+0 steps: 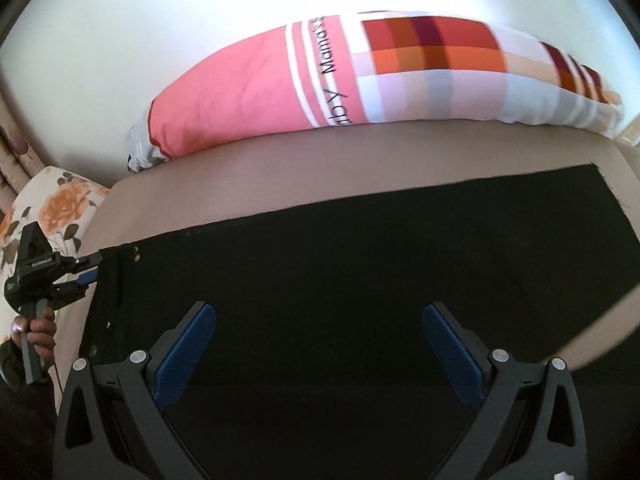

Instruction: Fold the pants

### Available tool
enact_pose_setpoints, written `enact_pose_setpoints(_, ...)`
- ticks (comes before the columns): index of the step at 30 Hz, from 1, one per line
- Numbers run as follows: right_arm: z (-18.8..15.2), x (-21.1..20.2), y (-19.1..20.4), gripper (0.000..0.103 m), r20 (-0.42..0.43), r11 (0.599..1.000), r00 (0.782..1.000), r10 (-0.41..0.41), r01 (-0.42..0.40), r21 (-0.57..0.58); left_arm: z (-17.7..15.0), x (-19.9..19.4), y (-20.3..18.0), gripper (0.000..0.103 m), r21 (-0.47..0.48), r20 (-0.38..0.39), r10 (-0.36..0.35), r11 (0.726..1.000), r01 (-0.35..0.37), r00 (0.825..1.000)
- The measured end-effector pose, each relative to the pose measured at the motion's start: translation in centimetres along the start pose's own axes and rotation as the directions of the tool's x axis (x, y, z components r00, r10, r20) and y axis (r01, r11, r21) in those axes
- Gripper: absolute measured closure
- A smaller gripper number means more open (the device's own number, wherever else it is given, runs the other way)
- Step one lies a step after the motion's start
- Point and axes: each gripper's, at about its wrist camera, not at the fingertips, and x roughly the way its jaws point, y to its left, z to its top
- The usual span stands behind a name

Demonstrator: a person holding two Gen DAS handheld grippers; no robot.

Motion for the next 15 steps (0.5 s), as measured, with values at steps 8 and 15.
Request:
enact_pose_setpoints(8,3.5,3.6,1.5,0.0,-0.03,0.992,0.996,0.079,-0.081,-0.099,1.6,2.7,-0.9,0.076,0.012,-0.055,-0.045,0.999,0.046,0.997)
enact_pose_setpoints(15,6.8,7.7,2.1,0.0,-0.136,0.94,0.977,0.165,-0.198,-0.277,2.2,5.0,-0.6,0.077,-0.053,-0.036,-0.034,0.998,0.032,0.999)
